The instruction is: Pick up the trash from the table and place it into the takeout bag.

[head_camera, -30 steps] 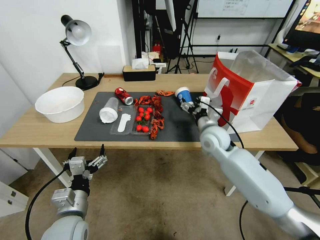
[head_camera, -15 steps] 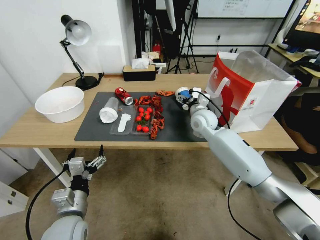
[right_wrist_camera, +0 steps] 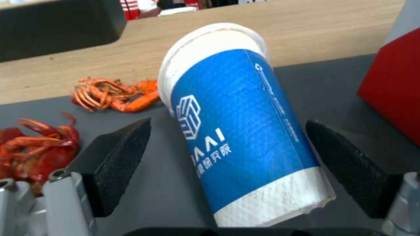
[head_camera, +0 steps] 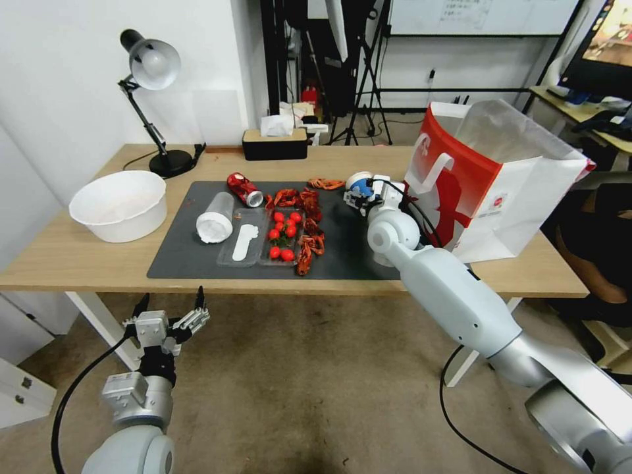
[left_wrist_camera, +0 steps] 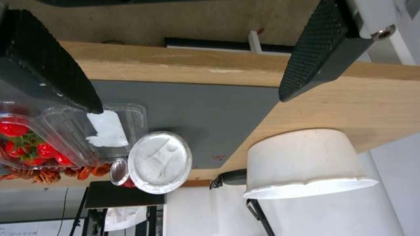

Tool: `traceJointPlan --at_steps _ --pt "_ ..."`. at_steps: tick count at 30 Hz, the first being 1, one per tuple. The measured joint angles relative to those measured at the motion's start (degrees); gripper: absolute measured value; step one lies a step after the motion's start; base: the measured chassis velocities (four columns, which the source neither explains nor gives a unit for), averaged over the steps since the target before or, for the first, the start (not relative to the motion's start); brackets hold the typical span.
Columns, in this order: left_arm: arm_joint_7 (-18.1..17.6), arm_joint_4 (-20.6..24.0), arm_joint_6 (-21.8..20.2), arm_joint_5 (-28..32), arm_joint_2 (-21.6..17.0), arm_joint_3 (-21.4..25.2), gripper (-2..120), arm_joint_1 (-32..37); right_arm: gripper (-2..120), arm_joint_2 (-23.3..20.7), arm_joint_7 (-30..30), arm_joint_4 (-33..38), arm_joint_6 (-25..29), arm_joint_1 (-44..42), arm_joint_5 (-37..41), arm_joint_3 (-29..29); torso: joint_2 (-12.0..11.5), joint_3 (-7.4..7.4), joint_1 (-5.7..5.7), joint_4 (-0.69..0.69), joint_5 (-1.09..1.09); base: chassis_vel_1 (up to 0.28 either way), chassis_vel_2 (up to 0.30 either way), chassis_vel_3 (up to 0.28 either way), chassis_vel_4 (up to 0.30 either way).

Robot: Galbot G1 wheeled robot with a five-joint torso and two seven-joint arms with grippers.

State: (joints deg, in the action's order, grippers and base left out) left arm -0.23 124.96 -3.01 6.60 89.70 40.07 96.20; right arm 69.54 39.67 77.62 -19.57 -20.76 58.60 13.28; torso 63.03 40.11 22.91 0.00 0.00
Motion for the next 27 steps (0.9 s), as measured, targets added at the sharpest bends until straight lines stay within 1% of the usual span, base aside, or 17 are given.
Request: traceJointPlan --at_steps 1,3,5,7,13,15,16,19,20,21,22,24,25,26,27 --pt "0.0 0.0 0.0 0.0 0.0 0.0 100 0.0 90 0.0 0.0 0.0 0.0 0.0 0.0 0.0 0.0 0.00 0.00 0.00 0.00 0.000 0.000 0.000 0.000" --pt "0.0 0.0 0.3 0.0 0.0 0.1 100 0.1 82 0.3 0.9 -0.5 -0.8 0.1 0.0 0.1 0.0 0.00 0.01 0.00 0.00 0.000 0.000 0.000 0.000" --pt "0.0 0.0 0.3 0.0 -0.1 0.1 100 0.1 81 0.3 1.2 -0.5 -1.0 0.1 0.0 0.1 0.0 0.00 0.00 0.00 0.00 0.000 0.000 0.000 0.000" --pt "0.0 -0.1 0.4 0.0 0.0 0.1 100 0.2 73 0.5 1.9 -0.6 -1.5 0.1 0.0 0.3 0.0 0.00 0.00 -0.01 0.00 0.000 0.000 0.000 0.000" --pt "0.0 -0.1 0.5 0.0 0.0 0.0 100 0.2 67 1.1 2.5 -0.9 -1.7 0.1 0.1 0.5 0.0 -0.01 0.00 -0.01 -0.01 0.000 0.000 0.000 0.000" --pt "0.0 -0.1 0.5 0.0 0.0 0.0 100 0.2 67 1.1 2.5 -0.9 -1.7 0.1 0.1 0.5 0.0 0.00 0.00 -0.01 0.00 0.000 0.000 0.000 0.000" --pt "0.0 -0.1 0.5 0.0 0.0 0.0 100 0.2 63 1.1 2.6 -0.9 -1.8 0.1 0.1 0.5 0.0 -0.01 0.00 0.00 0.00 0.000 0.000 0.000 0.000" --pt "0.0 -0.1 0.5 0.0 0.0 0.0 100 0.2 63 1.1 2.6 -0.9 -1.8 0.1 0.1 0.5 0.0 -0.01 0.00 0.00 0.00 0.000 0.000 0.000 0.000" --pt "0.0 -0.1 0.6 0.0 0.0 0.0 100 0.2 56 1.1 2.6 -0.9 -1.8 0.1 0.1 0.5 0.0 -0.01 0.00 0.00 -0.01 0.000 0.000 0.000 0.000" --pt "0.0 -0.1 0.6 0.0 0.0 0.0 100 0.3 51 1.1 2.6 -0.9 -1.8 0.1 0.1 0.5 0.0 -0.01 0.00 0.00 -0.01 0.000 0.000 0.000 0.000" --pt "0.0 -0.1 0.6 0.0 0.0 0.0 100 0.3 51 1.1 2.6 -0.9 -1.8 0.1 0.1 0.5 0.0 -0.01 0.00 0.00 -0.01 0.000 0.000 0.000 0.000" --pt "0.0 -0.1 0.7 0.0 0.0 0.0 100 0.3 39 1.2 2.7 -0.9 -1.8 0.0 0.1 0.6 0.0 -0.01 0.00 -0.01 -0.01 0.000 0.000 0.000 0.000" --pt "0.0 -0.1 0.7 0.0 0.0 0.0 100 0.3 36 1.2 2.7 -0.9 -1.8 0.0 0.1 0.6 0.0 -0.01 0.00 -0.01 -0.01 0.000 0.000 0.000 0.000" --pt "0.0 -0.1 0.7 0.0 0.0 0.0 100 0.3 36 1.2 2.7 -0.9 -1.8 0.0 0.1 0.6 0.0 -0.01 0.00 -0.01 -0.01 0.000 0.000 0.000 0.000" --pt "0.0 -0.1 0.7 0.0 0.0 0.0 100 0.3 32 1.2 2.7 -1.0 -1.8 -0.2 0.1 0.6 0.0 -0.01 0.00 -0.01 -0.01 0.000 0.000 0.000 0.000"
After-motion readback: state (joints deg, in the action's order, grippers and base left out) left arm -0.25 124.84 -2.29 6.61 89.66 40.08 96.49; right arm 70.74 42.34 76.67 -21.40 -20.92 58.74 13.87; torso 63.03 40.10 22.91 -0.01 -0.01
